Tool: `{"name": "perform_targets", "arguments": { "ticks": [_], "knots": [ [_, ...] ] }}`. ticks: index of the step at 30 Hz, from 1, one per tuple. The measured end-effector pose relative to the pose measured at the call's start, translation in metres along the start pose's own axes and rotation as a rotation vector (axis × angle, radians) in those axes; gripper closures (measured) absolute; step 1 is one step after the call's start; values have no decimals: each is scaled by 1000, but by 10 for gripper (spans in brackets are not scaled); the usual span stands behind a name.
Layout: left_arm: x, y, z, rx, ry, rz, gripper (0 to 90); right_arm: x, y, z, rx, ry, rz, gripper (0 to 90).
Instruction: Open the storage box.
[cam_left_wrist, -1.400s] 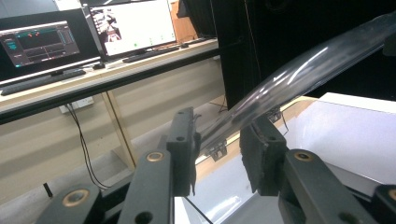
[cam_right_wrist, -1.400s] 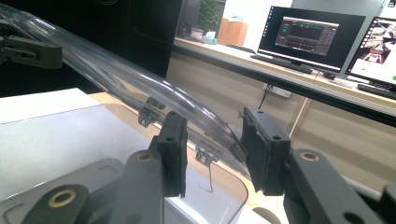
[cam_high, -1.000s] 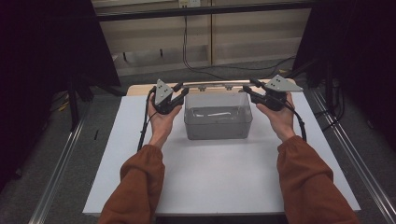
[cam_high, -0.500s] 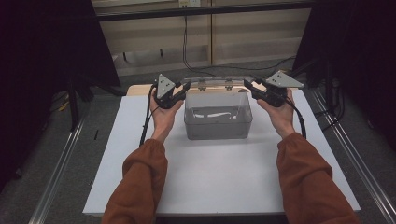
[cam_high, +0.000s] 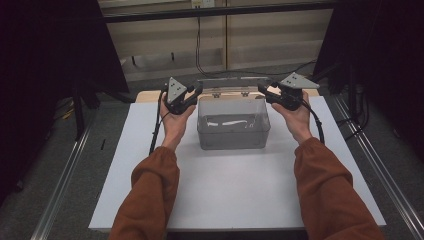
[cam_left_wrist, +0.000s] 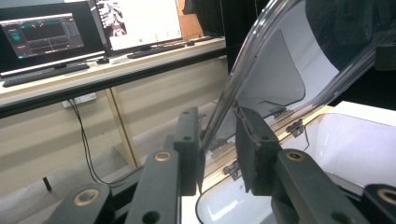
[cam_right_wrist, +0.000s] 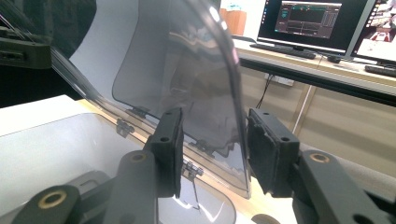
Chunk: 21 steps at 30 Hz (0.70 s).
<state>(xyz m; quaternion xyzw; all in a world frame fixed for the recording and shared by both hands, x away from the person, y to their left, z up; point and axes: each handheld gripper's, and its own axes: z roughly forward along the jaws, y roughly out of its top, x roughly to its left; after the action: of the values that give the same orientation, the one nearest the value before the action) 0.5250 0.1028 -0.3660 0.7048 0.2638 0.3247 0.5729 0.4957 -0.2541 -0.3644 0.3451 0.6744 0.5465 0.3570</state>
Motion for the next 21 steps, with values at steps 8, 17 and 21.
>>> {"name": "perform_targets", "arguments": {
  "ticks": [8, 17, 21],
  "knots": [
    [2, 0, 4, 6, 5, -1, 722, -4, -3, 6, -1, -10, -3, 621],
    [5, 0, 10, 14, 18, -8, 726, -9, -9, 11, 3, -12, 53, 656],
    [6, 0, 13, 13, 21, -17, 728, -11, -8, 13, 13, -37, 40, 588]
  ]
}}
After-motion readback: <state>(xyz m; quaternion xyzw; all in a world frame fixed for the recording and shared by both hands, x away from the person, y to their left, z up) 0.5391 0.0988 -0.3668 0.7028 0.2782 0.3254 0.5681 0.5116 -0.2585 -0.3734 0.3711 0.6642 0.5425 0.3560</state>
